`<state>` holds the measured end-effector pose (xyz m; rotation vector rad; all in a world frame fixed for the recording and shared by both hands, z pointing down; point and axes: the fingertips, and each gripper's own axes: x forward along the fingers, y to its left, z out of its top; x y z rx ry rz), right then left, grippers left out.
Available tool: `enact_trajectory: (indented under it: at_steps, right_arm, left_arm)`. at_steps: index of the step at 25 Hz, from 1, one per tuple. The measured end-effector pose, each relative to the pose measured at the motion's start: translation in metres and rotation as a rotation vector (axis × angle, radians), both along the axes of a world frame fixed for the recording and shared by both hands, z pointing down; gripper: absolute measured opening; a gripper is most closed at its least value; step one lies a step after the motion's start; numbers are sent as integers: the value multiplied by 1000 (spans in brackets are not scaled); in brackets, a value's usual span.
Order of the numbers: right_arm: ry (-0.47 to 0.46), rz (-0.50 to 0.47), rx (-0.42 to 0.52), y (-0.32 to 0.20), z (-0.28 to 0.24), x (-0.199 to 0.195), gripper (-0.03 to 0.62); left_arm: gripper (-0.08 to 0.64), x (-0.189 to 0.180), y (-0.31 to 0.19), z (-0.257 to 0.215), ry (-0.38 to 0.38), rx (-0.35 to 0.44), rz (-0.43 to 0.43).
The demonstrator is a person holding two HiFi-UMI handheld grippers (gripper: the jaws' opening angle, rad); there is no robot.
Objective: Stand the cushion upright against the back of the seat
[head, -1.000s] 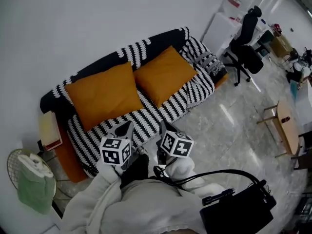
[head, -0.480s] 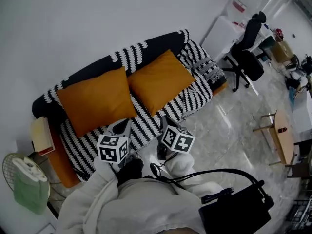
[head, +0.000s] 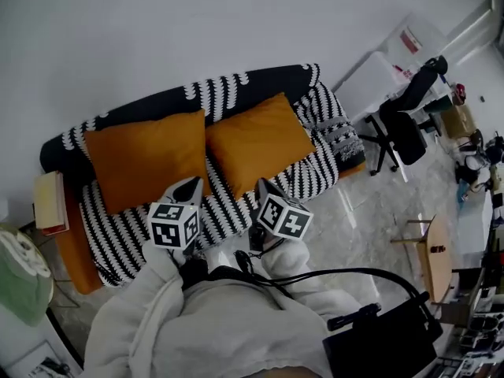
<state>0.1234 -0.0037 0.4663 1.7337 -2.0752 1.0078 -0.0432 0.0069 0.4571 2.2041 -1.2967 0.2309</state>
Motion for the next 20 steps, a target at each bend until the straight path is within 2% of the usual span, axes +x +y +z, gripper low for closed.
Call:
enact_trajectory:
  at_steps: [4,8,12,16,20]
  right_arm:
    - [0,-16,12,-25,-4,11,61]
    - [-12,-34,-16,-43,6,29,61]
    - [-45,-141,-57,-71,13,31,61]
    - [-16,-274,-60,-95,8,45,61]
    - [-14,-340,-100,-111,14,51,61]
  left_arm:
    - [6,6,-11,8,-8,-26,-32]
    - [6,20,-21,16,-36,-58,-52]
    - [6,27,-44,16,-33,-77,-166]
    - [6,47,-58,14,-10,-88,-272]
    - [6,49,-60,12,8,-95,-358]
